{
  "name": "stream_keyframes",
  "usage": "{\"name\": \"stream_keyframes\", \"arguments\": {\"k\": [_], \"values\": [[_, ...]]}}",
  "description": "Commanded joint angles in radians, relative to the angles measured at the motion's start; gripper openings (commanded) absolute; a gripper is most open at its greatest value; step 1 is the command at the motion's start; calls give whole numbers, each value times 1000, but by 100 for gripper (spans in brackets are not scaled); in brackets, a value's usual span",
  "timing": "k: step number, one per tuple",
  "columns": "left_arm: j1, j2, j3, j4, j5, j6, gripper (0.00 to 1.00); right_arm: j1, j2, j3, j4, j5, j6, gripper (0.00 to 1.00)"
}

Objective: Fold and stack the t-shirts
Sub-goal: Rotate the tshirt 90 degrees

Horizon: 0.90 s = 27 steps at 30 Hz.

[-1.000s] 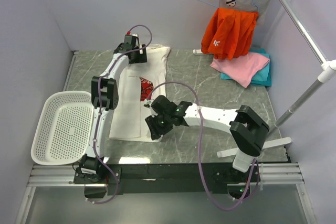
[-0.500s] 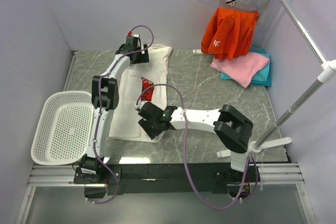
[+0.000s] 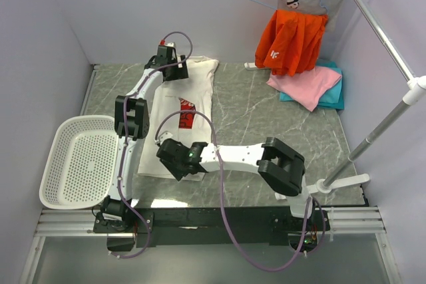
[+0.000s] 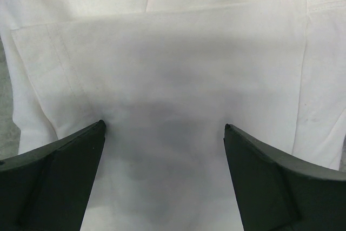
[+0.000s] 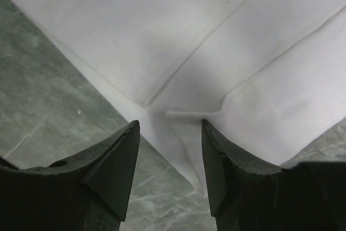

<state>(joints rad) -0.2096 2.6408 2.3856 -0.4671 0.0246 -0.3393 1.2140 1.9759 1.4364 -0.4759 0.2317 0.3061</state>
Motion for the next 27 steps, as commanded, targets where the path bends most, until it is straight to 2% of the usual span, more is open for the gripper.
{"name": "stream_keyframes", "arguments": {"k": [1,3,7,10,13,14,15,19,27], "values": [[-4,-2,-42,-81,78,-49,97,10,57,53,-47,101,28,57],[-2,-5,-46,-82,78,-49,97,12,78,53,-50,135,50,57],[1,-10,-48,-82,75,-49,97,16,97,53,-99,306,125,57],[3,-15,-52,-81,72,-47,97,13,77,22,-80,333,136,52],[6,-18,-57,-79,78,-49,97,13,72,2,-76,334,137,28],[7,-16,-57,-79,78,-47,97,15,78,5,-81,327,133,8],[7,-15,-57,-80,78,-49,97,15,81,12,-89,331,136,1],[10,-12,-59,-76,89,-53,97,19,51,-7,-87,328,120,0],[13,-10,-54,-77,104,-46,97,36,-178,-143,-156,270,44,0]]}}
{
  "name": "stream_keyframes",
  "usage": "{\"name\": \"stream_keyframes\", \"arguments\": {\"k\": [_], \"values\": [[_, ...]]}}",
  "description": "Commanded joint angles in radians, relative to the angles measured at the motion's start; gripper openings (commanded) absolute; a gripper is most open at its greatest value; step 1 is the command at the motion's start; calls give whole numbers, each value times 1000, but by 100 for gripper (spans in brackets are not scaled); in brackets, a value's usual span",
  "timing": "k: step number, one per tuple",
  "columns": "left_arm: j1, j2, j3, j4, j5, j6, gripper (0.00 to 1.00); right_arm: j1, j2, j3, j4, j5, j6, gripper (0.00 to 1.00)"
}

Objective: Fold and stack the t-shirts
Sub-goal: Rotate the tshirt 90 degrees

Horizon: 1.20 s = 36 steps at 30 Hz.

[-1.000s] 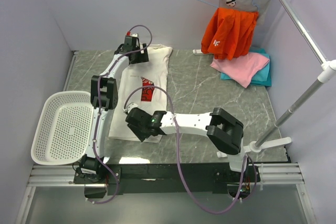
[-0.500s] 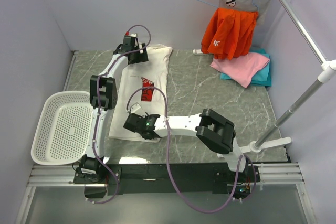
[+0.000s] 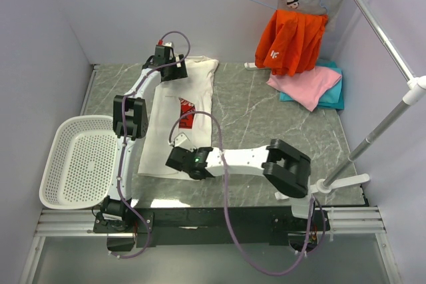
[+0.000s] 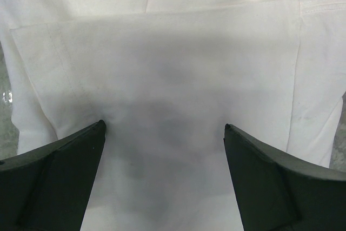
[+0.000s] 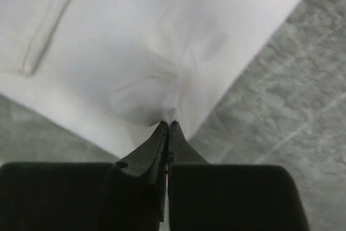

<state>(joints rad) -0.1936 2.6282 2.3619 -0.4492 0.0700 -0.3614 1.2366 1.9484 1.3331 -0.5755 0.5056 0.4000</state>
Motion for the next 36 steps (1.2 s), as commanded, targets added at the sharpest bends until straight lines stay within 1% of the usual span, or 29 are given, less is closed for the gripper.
{"name": "stream_keyframes", "arguments": {"k": [1,4,5,7,9,12,13,14,16,18,19,20,21,24,29,36], "values": [[-3,3,-32,-95,60,-22,97,17,-164,-46,-84,5,-53,0],[-1,6,-33,-94,65,-24,97,21,-203,-64,-106,-30,-92,0],[0,7,-33,-95,67,-24,97,20,-212,-68,-106,-71,-105,0],[0,10,-35,-95,68,-22,97,23,-215,-66,-95,-110,-118,3],[2,10,-39,-95,67,-21,97,23,-195,-52,-96,-166,-127,4],[3,7,-46,-94,68,-21,97,32,-152,-26,-127,-180,-112,2],[3,6,-47,-91,68,-22,97,37,-145,-25,-136,-177,-102,4],[3,7,-47,-91,70,-22,97,41,-138,-26,-135,-177,-93,11],[5,7,-47,-89,68,-24,97,52,-149,-43,-109,-153,-76,32],[8,9,-46,-89,73,-27,97,58,-184,-58,-83,-122,-67,39],[8,9,-46,-91,73,-28,97,57,-199,-74,-60,-101,-49,50],[11,6,-46,-89,73,-27,97,58,-224,-80,-47,-87,-46,54],[11,6,-47,-89,74,-30,97,58,-233,-86,-38,-81,-46,56],[14,1,-53,-85,79,-33,97,58,-221,-74,-32,-62,-53,57],[16,4,-56,-82,86,-36,97,58,-125,-20,-29,-39,-50,58],[23,9,-59,-79,94,-47,97,58,-36,58,16,-78,-55,58]]}}
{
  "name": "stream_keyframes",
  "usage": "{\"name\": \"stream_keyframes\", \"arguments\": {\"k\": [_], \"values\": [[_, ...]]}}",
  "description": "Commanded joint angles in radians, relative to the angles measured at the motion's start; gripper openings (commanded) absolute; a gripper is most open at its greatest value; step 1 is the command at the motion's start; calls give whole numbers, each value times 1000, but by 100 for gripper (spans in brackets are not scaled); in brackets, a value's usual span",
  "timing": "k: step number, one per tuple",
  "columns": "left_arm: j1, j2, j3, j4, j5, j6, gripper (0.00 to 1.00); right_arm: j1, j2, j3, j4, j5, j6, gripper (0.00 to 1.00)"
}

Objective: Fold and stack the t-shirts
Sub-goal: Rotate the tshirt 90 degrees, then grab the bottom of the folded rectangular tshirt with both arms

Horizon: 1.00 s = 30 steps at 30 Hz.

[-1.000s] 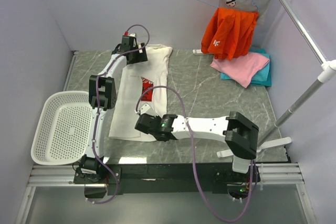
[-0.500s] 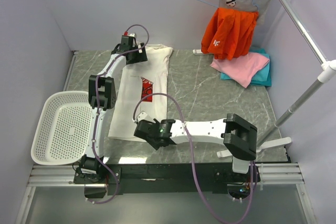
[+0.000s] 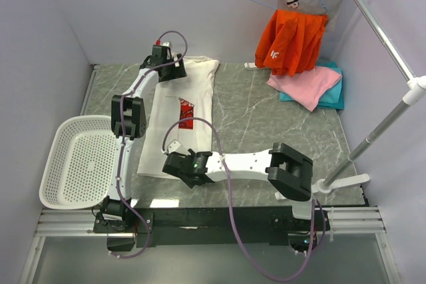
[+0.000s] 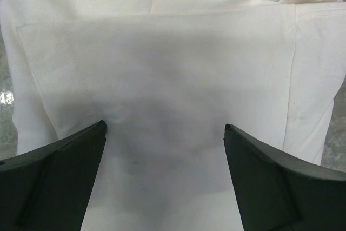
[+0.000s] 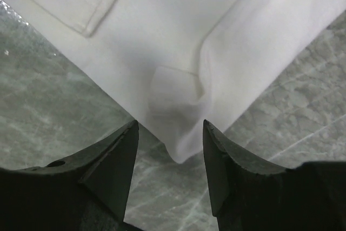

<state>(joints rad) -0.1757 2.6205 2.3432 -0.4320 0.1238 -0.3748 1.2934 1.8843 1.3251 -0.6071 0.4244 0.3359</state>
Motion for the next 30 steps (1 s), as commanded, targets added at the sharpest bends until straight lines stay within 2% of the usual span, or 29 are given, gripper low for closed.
{"name": "stream_keyframes", "arguments": {"k": [1,13,16,17,20,22,23,24,30], "values": [[7,18,-42,-97,43,-33,97,1,47,74,46,7,9,58],[24,12,-53,-97,50,-33,97,1,159,82,-8,115,41,54],[24,10,-58,-94,53,-35,97,1,142,56,-3,139,51,50],[24,10,-58,-94,56,-36,97,1,136,49,0,142,51,44],[25,10,-61,-94,57,-36,97,1,108,26,6,142,49,37],[25,10,-62,-93,59,-38,97,1,96,23,3,140,51,42],[25,12,-61,-94,60,-36,97,0,93,25,1,143,58,51],[25,10,-61,-94,60,-36,97,1,81,20,4,142,55,54],[25,10,-61,-93,66,-38,97,1,47,-7,50,119,31,57]]}}
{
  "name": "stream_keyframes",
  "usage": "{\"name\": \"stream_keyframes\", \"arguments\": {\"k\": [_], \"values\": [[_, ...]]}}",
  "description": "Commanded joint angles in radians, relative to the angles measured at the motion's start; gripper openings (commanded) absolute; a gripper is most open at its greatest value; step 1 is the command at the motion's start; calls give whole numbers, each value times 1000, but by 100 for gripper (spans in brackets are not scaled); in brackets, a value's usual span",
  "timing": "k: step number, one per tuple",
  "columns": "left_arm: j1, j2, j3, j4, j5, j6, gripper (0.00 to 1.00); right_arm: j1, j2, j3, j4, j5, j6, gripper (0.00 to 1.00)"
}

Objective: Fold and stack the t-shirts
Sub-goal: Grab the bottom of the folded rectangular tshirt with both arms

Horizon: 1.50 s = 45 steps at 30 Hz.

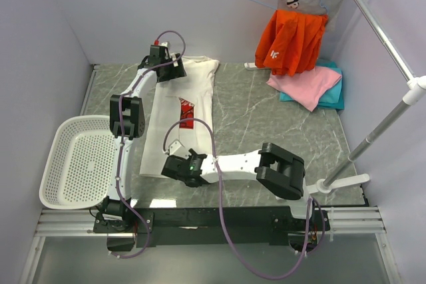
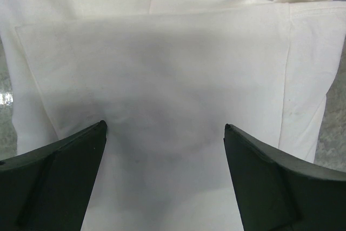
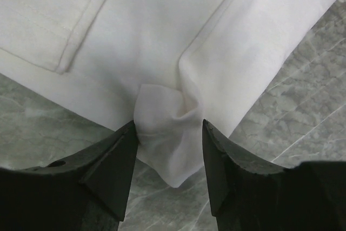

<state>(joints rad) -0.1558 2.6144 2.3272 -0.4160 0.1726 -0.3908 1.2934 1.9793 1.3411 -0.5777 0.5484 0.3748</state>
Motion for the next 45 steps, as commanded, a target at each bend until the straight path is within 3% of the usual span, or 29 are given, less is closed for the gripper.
{"name": "stream_keyframes", "arguments": {"k": [1,4,6,8,10,11,13,17,22,25,28,30,35,39,40,41,45], "values": [[6,16,-43,-109,19,-22,97,1,-42,-20,19,-4,-10,56],[6,18,-45,-109,21,-23,97,1,-22,-5,12,-2,-13,38],[6,18,-45,-109,24,-25,97,0,-33,-2,10,-4,-13,14],[6,18,-45,-109,24,-23,97,3,-49,-14,18,-5,-16,0],[7,18,-45,-109,22,-23,97,1,-79,-14,12,8,-11,0],[6,18,-43,-109,27,-20,97,1,-101,-19,9,12,-11,11],[6,18,-43,-110,28,-22,97,3,-128,-23,-7,16,-14,23],[6,18,-43,-112,24,-16,97,3,-229,-72,-8,-2,-31,6],[6,24,-39,-116,28,-16,97,4,-247,-77,-77,-56,-60,3],[6,29,-35,-116,27,-14,97,6,-234,-77,-108,-105,-63,22],[6,32,-34,-122,22,-11,97,6,-257,-111,-93,-229,-79,22],[6,35,-32,-122,22,-11,97,6,-275,-132,-103,-280,-80,29],[6,38,-26,-129,21,-8,97,6,-339,-178,-110,-307,-59,32],[6,24,-34,-133,19,-3,97,6,-365,-183,-106,-210,-25,43],[6,18,-45,-135,18,-2,97,4,-367,-181,-109,-174,-16,55],[6,9,-54,-133,16,0,97,3,-364,-177,-120,-78,21,60],[6,-147,-208,-80,-12,-8,97,-103,-333,-160,-120,7,99,68]]}}
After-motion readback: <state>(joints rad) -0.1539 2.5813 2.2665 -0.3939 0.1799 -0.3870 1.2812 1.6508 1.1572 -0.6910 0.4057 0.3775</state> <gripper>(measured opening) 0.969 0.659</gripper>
